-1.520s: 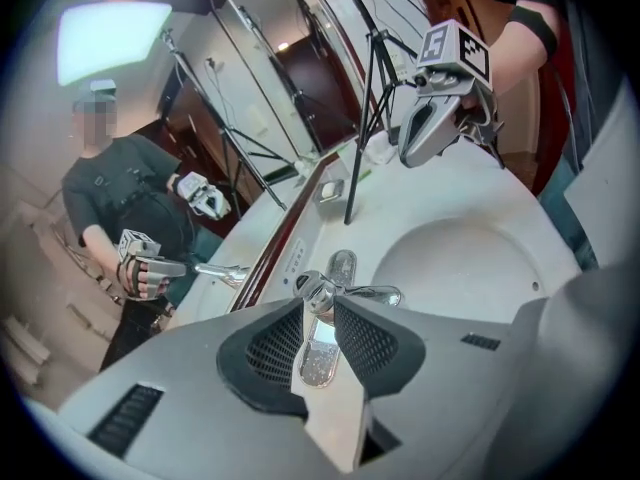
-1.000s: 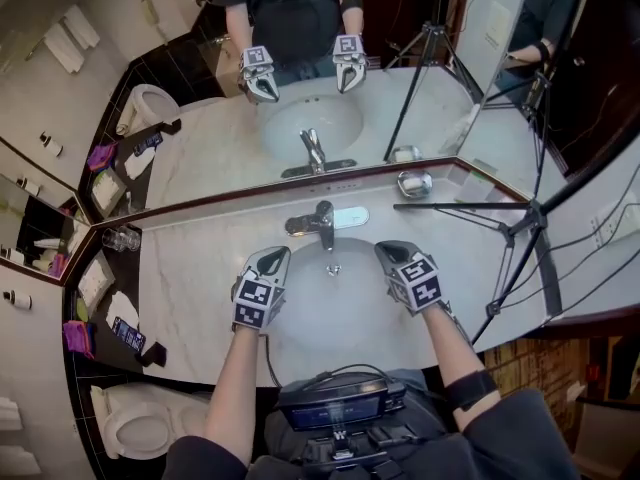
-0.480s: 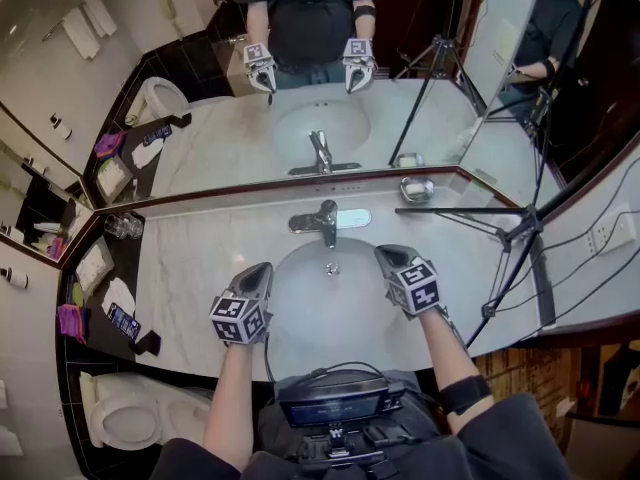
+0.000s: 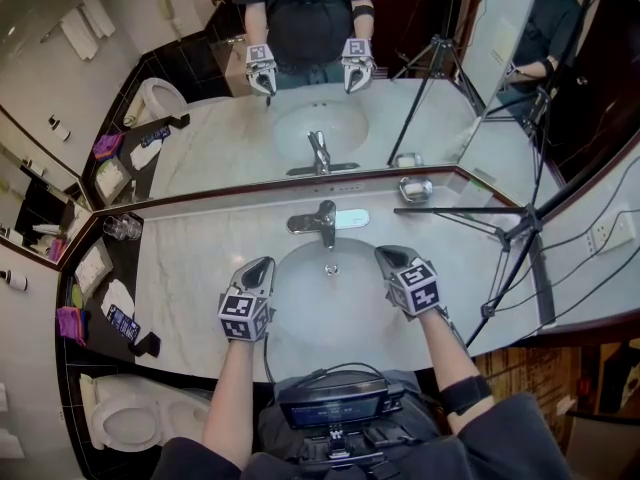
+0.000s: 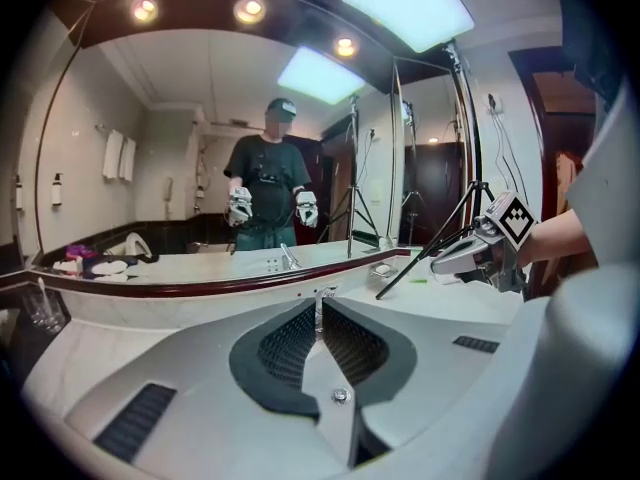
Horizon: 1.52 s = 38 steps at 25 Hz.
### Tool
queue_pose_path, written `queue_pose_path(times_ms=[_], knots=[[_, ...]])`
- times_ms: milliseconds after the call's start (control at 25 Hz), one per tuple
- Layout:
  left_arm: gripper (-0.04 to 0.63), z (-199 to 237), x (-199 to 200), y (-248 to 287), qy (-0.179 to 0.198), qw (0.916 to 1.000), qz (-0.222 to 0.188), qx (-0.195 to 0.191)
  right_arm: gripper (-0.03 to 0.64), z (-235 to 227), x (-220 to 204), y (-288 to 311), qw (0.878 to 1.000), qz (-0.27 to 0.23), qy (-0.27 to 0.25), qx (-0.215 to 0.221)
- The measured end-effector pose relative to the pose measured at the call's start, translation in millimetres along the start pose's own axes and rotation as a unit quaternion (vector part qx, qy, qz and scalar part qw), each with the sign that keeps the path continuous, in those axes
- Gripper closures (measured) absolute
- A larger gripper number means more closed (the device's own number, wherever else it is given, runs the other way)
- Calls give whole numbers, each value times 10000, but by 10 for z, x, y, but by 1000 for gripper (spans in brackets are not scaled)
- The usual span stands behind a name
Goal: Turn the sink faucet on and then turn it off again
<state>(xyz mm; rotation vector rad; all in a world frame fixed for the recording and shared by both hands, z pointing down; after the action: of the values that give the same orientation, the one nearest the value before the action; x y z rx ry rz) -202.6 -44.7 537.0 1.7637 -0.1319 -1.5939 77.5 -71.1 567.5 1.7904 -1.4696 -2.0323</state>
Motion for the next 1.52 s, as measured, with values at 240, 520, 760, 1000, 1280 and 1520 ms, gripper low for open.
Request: queue_pose_path(times_ms=[240,520,760,1000,1280,1520], knots=[[509,-119,174,320,793,9966,181,-96,596,-33,-44,51,9999,82,58,8],[372,-295,217,856,2038,9769,584,-273,597,-145,-56,109,9998,147,131,-34],[298,-367,242,1325,3638,9271,903,-69,595,-229,-19,136,9997,164,177,-86],[233,-460,182,1711,4885,8651,1130,-98,596,-272,-45,171,9994,208,238,-122],[259,-396,96,2032,5176,8429,1465,-108,595,-340,-64,167,9991,235,305,-176],[328,-426,78,2174,5321,8329,1516,-125,595,-424,-124,156,9986,278,375,-241]])
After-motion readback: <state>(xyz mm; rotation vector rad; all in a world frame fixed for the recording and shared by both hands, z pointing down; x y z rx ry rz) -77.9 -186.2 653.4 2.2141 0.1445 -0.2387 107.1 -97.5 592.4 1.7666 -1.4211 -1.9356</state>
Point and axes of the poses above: the fingertips, and each gripper's own axes: y forward along the fingers, z to its left, x out of its top, the point moved 3 cm from there along -y, backward along the fingers, and after that the axes turned 11 degrees about z, right-handed, at the moved point
